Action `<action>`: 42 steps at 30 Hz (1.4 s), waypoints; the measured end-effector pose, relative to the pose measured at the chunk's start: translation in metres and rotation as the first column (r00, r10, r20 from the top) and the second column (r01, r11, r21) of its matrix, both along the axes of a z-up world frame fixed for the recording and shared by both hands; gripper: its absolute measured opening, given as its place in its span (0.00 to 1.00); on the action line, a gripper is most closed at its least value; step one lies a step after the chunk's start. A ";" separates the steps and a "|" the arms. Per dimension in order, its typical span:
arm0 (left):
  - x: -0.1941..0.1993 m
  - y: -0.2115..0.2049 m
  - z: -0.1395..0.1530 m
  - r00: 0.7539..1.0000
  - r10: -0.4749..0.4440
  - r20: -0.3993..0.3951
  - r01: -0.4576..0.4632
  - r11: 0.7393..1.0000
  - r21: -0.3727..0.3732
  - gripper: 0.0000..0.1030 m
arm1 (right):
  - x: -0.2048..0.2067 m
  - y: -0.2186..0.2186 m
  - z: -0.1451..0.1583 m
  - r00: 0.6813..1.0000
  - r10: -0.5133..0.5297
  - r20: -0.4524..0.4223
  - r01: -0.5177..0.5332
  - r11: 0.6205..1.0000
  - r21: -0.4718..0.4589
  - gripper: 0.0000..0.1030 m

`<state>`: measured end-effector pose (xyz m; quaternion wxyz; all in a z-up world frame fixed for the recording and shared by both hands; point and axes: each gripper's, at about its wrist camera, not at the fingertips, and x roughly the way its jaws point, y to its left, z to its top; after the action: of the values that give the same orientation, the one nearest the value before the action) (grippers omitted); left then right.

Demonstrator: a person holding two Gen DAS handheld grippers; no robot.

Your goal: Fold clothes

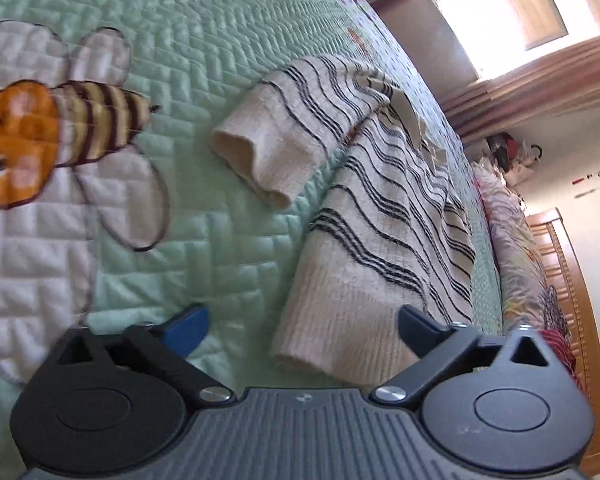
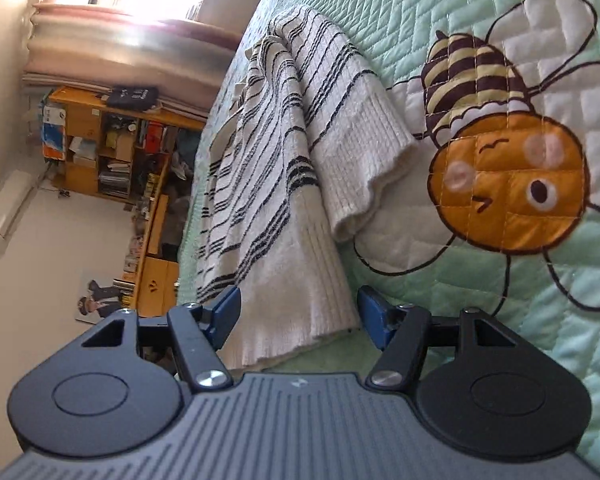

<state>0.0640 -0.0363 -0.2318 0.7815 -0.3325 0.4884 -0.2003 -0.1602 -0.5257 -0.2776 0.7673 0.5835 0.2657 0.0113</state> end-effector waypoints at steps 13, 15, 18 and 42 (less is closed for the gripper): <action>0.008 -0.029 -0.049 0.992 -0.060 -0.110 0.027 0.959 -0.283 0.19 | 0.012 -0.001 -0.004 1.000 0.011 0.020 -0.012 1.000 0.026 0.56; 0.005 -0.029 -0.045 0.995 -0.047 -0.088 0.022 0.964 -0.267 0.19 | 0.015 0.000 -0.003 0.999 0.029 -0.019 -0.029 1.000 0.002 0.35; 0.004 -0.031 -0.036 0.997 -0.044 -0.057 0.030 0.974 -0.225 0.18 | 0.022 0.006 -0.004 0.996 0.057 -0.070 -0.059 0.998 -0.029 0.08; -0.045 0.025 -0.002 1.000 -0.016 -0.005 0.015 0.991 -0.133 0.43 | -0.042 -0.049 0.019 0.984 -0.137 -0.112 0.133 0.990 -0.041 0.53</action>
<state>0.0193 -0.0117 -0.2343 0.7544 -0.3808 0.4790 -0.2376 -0.2027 -0.5749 -0.2589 0.7592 0.5872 0.2695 -0.0786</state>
